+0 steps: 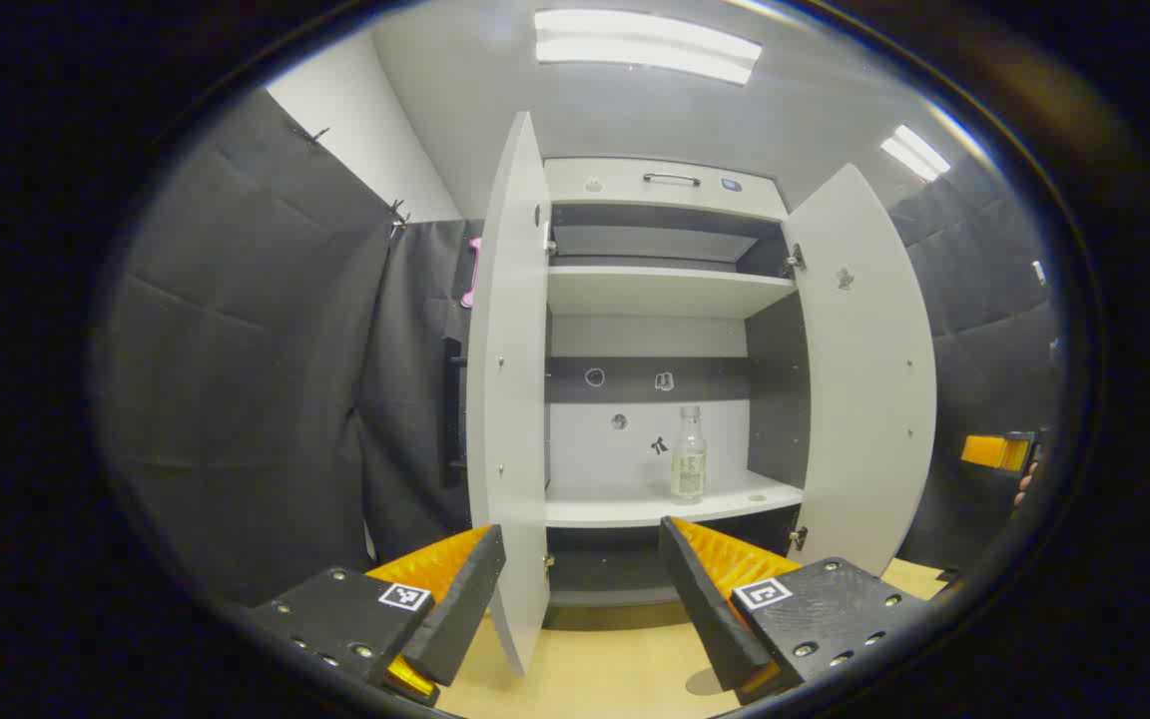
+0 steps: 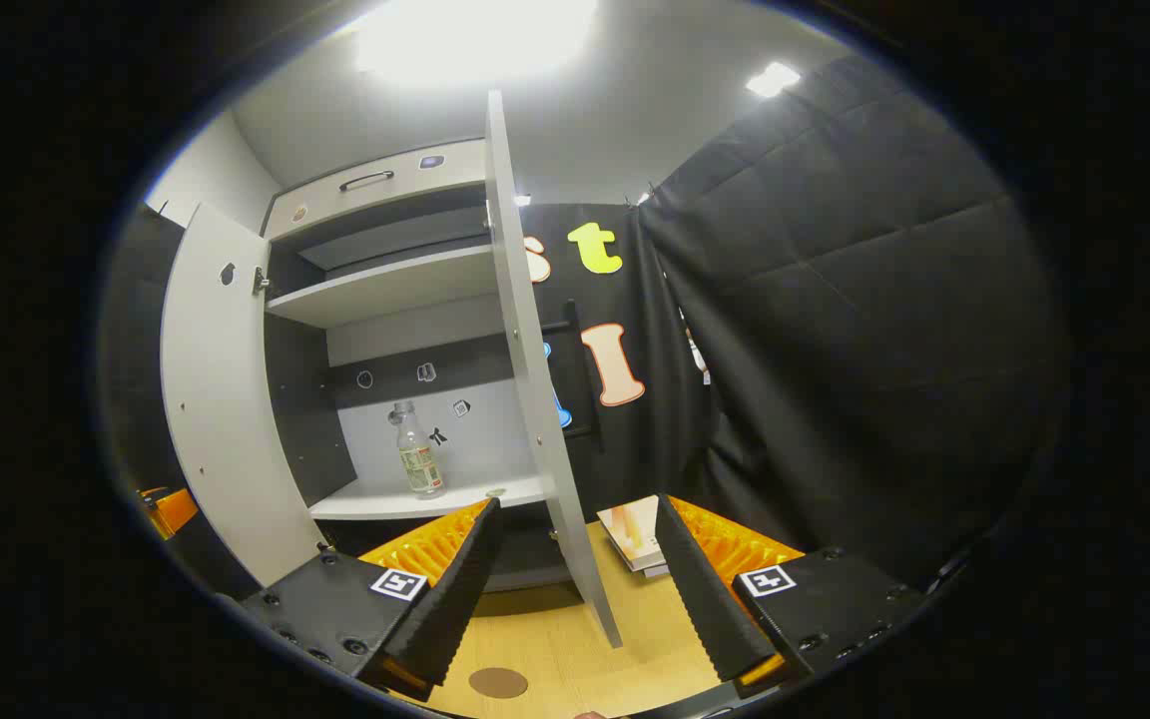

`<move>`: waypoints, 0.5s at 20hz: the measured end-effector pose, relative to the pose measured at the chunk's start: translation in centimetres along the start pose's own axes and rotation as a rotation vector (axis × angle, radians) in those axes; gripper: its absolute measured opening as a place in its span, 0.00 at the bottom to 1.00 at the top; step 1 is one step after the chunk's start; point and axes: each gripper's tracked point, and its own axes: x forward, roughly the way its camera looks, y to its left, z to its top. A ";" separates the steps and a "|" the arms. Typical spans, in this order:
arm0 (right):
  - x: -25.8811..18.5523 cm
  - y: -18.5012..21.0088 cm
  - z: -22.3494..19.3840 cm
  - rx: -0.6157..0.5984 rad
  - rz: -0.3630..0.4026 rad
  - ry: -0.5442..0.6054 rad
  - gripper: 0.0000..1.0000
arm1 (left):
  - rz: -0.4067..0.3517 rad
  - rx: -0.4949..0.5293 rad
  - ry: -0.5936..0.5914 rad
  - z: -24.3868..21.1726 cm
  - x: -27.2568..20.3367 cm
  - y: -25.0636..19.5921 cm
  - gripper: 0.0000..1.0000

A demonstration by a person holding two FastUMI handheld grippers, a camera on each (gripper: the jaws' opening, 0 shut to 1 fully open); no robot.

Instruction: Grasp the bottle in the cabinet with the left hand and place it on the coaster, then close the right door with the right hand and the left door with the left hand.

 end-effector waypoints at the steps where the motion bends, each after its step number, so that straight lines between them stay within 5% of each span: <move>1: -0.2 -0.2 0.2 -0.005 -0.005 -0.001 0.97 | -0.007 -0.004 0.007 -0.3 0.1 -0.2 0.99; 5: -0.3 -1.1 0.2 -0.020 -0.021 0.009 0.97 | -0.015 -0.037 0.014 -0.8 0.3 -0.5 0.99; 7: -0.3 -1.4 0.4 -0.017 -0.023 0.015 0.97 | -0.011 -0.027 0.010 -0.7 0.3 -0.5 0.89; 8: -0.2 -1.6 0.7 -0.017 -0.028 0.010 0.97 | -0.012 -0.022 0.006 -0.6 0.3 -0.5 0.99; 10: -0.1 -2.2 1.3 -0.013 -0.036 0.003 0.98 | -0.014 -0.021 0.000 -0.5 0.4 -0.4 0.99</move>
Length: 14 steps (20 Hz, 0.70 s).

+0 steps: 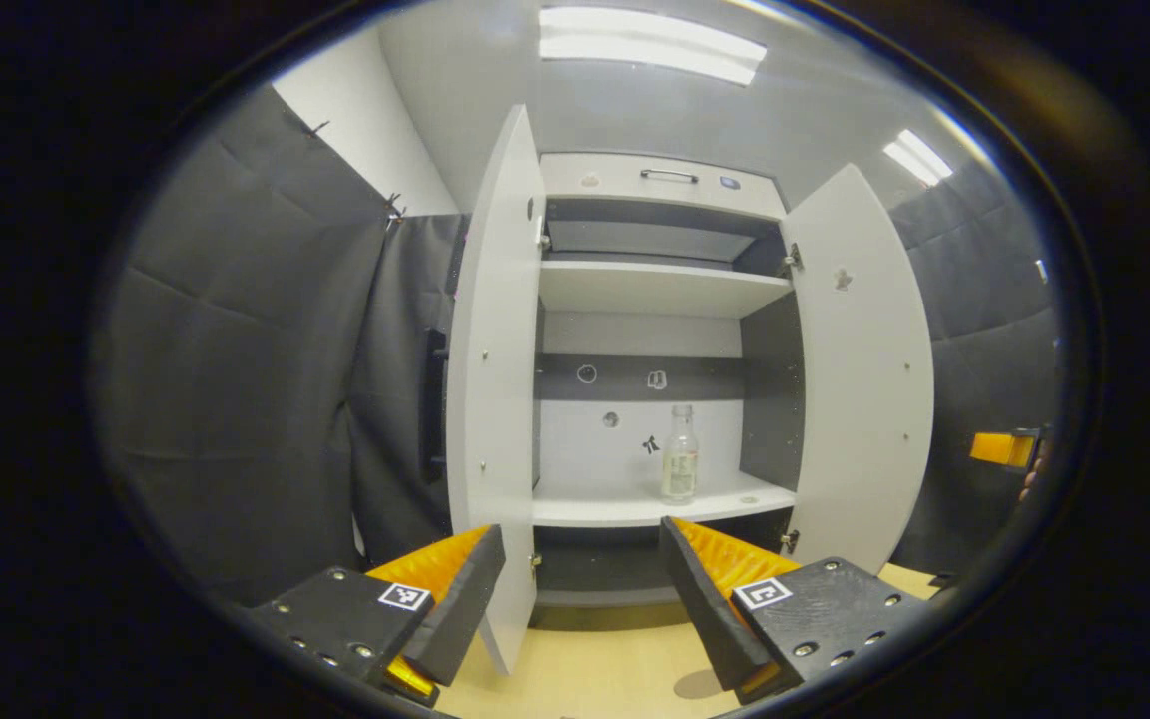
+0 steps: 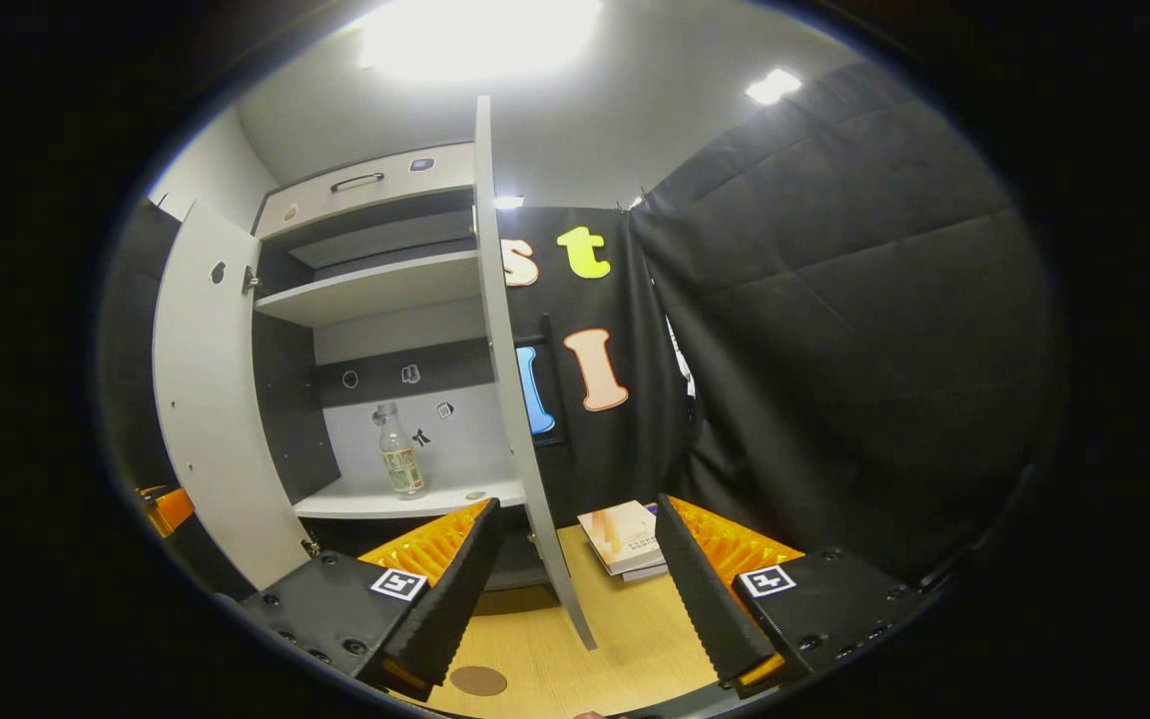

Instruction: Grasp the bottle in the cabinet with the left hand and place it on the coaster, then close the right door with the right hand and the left door with the left hand.

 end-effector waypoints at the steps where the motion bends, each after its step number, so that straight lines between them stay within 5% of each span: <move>1: 0.1 -0.4 0.1 0.002 -0.004 -0.003 0.98 | 0.000 -0.002 -0.002 0.0 0.1 0.0 0.99; 14: 5.3 -7.0 1.1 0.019 -0.125 0.023 0.98 | -0.061 -0.039 0.030 -0.2 0.2 -0.4 0.94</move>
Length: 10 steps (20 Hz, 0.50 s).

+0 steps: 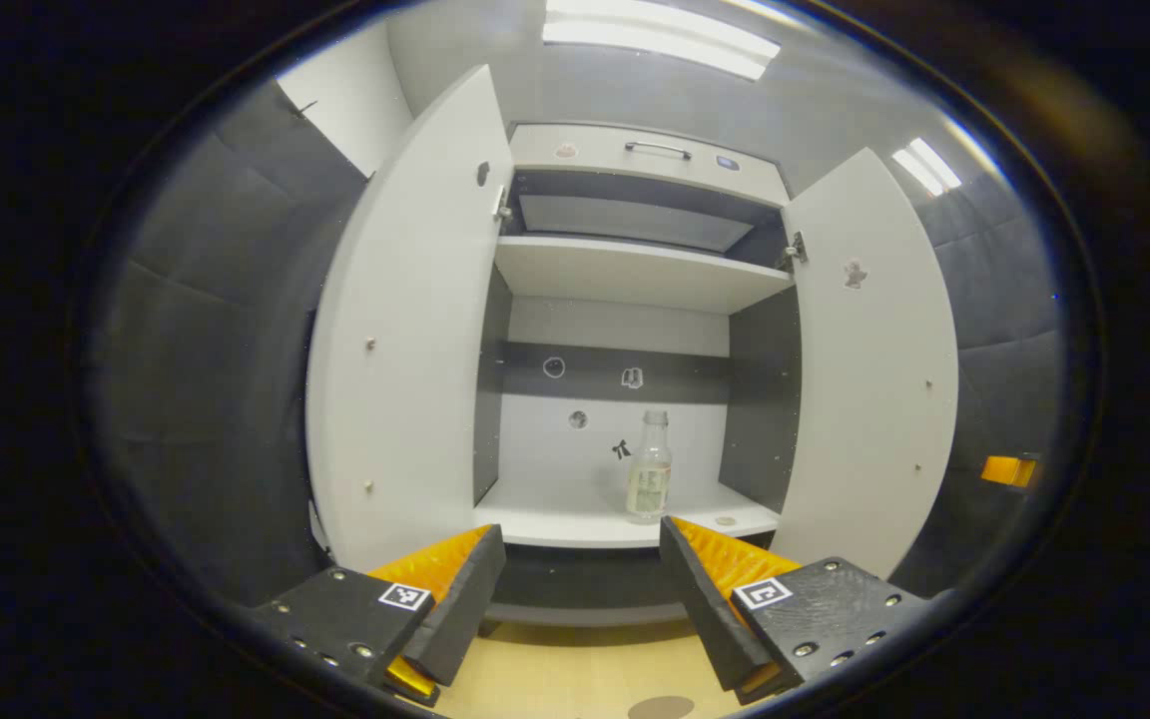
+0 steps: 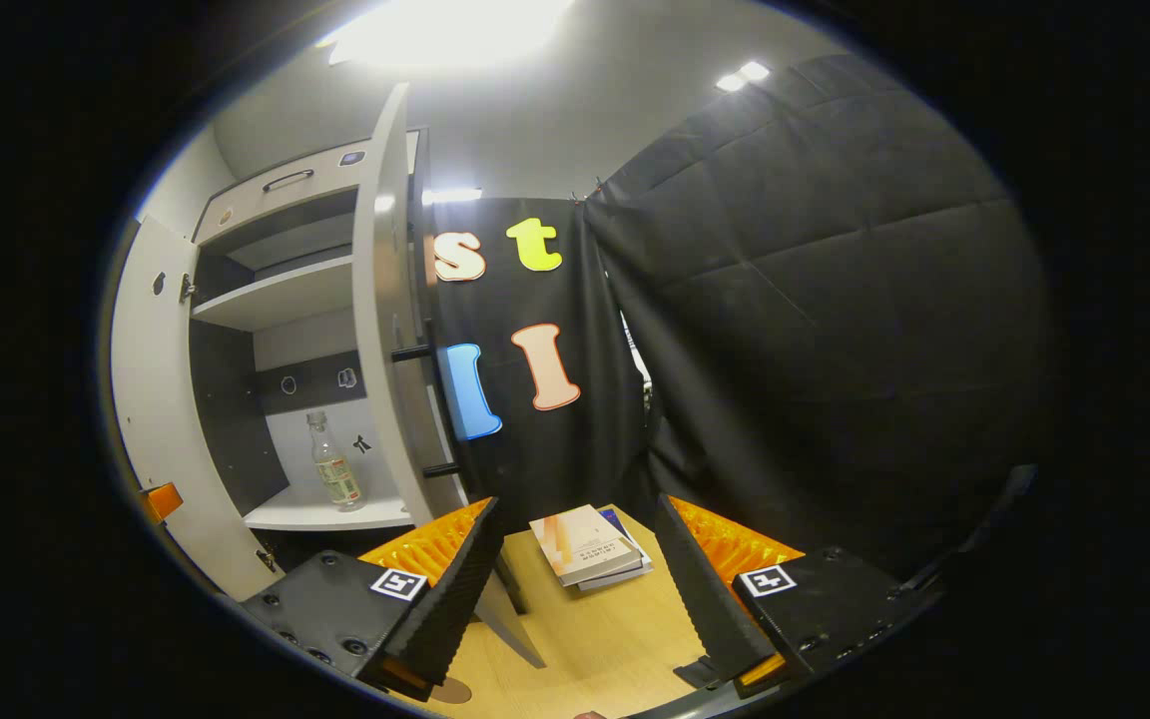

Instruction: Grasp the bottle in the cabinet with the left hand and place it on the coaster, then close the right door with the right hand and the left door with the left hand.

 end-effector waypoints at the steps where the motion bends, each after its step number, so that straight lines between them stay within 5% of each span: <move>1: 0.7 -0.5 0.2 0.001 -0.011 -0.006 0.98 | -0.001 0.009 -0.006 0.1 0.1 -0.1 0.94; 10: 5.2 -6.1 0.9 0.033 -0.124 -0.043 0.98 | -0.043 0.047 0.002 -0.1 0.1 -0.6 0.99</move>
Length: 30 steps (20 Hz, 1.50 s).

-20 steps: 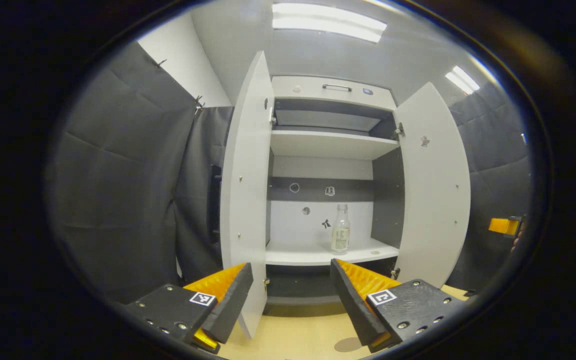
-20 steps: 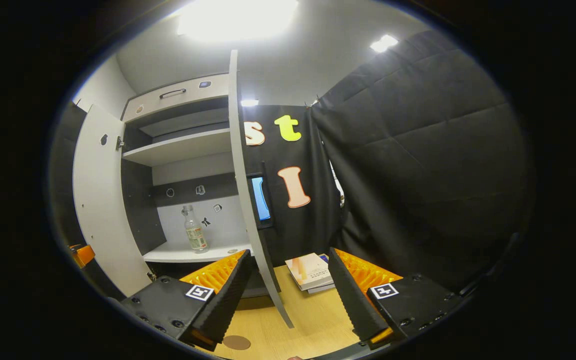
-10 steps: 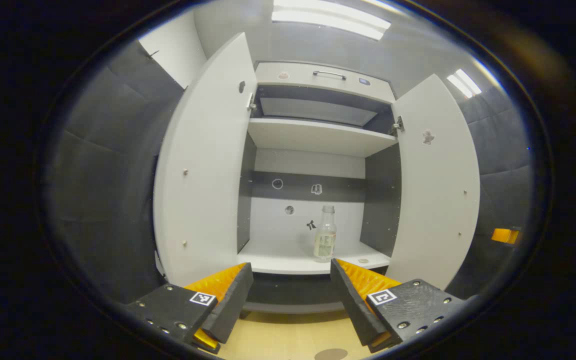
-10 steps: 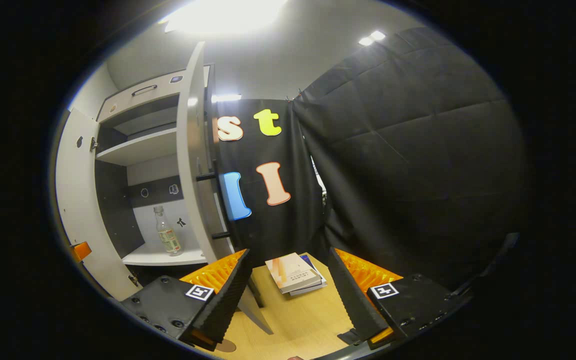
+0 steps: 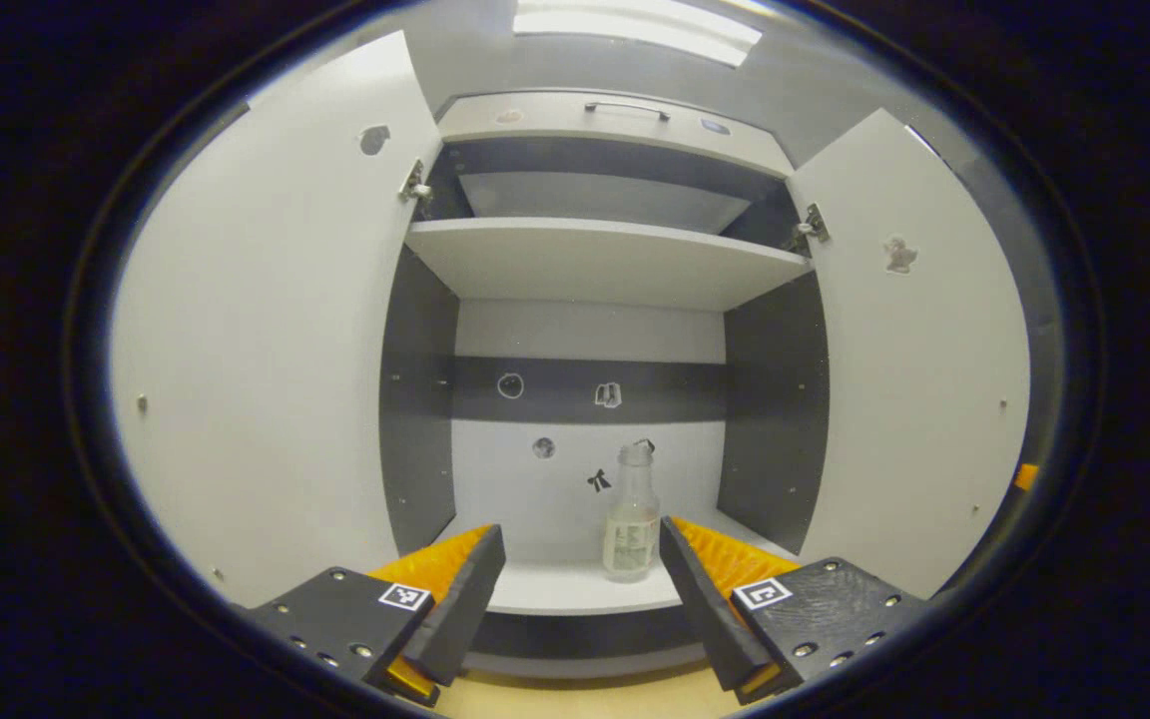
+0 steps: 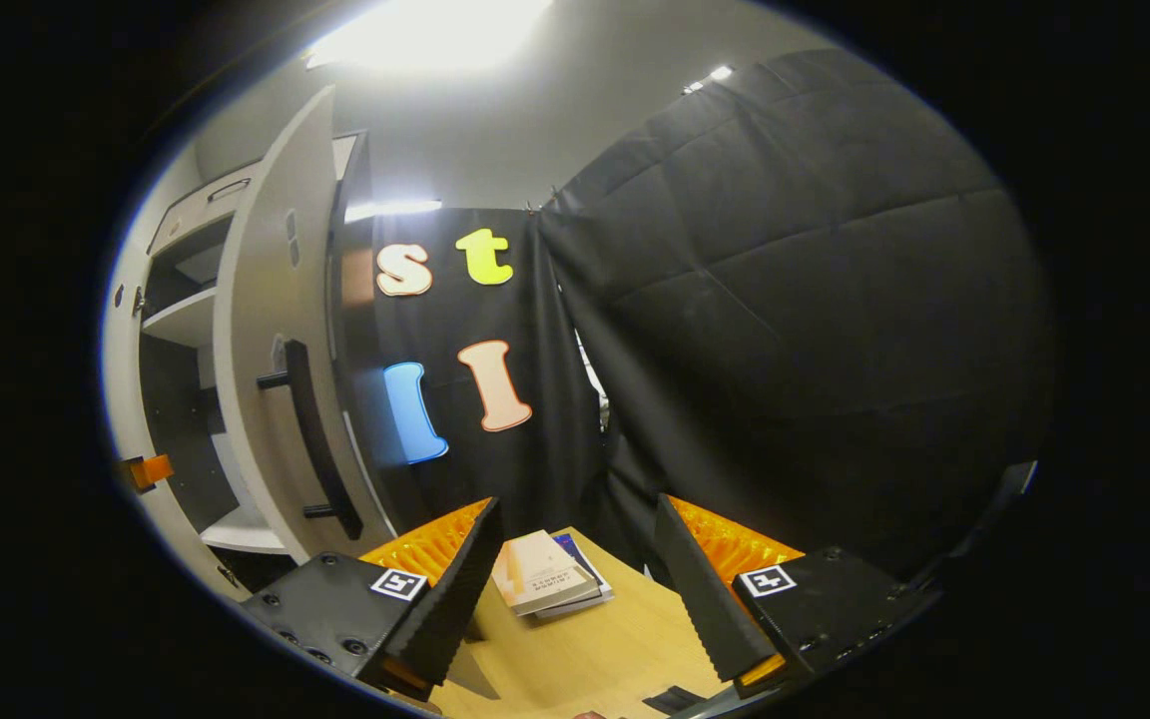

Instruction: Grasp the bottle in the cabinet with the left hand and place it on the coaster, then close the right door with the right hand and the left door with the left hand.

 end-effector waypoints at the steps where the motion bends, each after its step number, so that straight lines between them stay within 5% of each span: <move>1: 0.3 -0.7 -0.2 0.001 -0.019 -0.003 0.98 | -0.010 0.009 0.005 0.0 0.0 -0.2 0.99; 2: 0.7 -1.3 -0.1 -0.002 -0.039 -0.010 0.98 | -0.025 0.016 0.012 -0.1 -0.1 -0.4 0.94; 17: 3.0 -5.2 -2.1 0.008 -0.193 -0.013 0.92 | -0.131 0.010 0.070 -0.3 -0.1 -1.2 0.99; 18: 3.2 -5.2 -2.2 0.006 -0.195 -0.010 0.98 | -0.134 0.015 0.073 -0.3 0.0 -1.2 0.99; 19: 3.3 -5.2 -2.3 0.004 -0.196 -0.008 0.98 | -0.138 0.022 0.079 -0.3 0.1 -1.3 0.91; 21: 3.2 -5.4 -2.4 0.003 -0.200 -0.009 0.98 | -0.129 0.044 0.082 0.0 0.6 -1.2 0.92; 24: 3.3 -5.4 -2.4 0.003 -0.200 -0.006 0.98 | -0.152 0.064 0.089 -0.8 1.7 -1.7 0.37; 25: 3.3 -5.4 -2.4 0.004 -0.201 -0.006 0.98 | -0.139 0.067 0.082 -0.6 1.7 -1.5 0.49; 29: 3.5 -5.0 -2.5 0.013 -0.194 -0.002 0.98 | -0.179 0.054 0.062 1.2 -0.6 -2.1 0.38; 30: 3.5 -5.0 -2.4 0.013 -0.191 0.000 0.98 | -0.193 0.059 0.058 1.8 -1.5 -2.3 0.52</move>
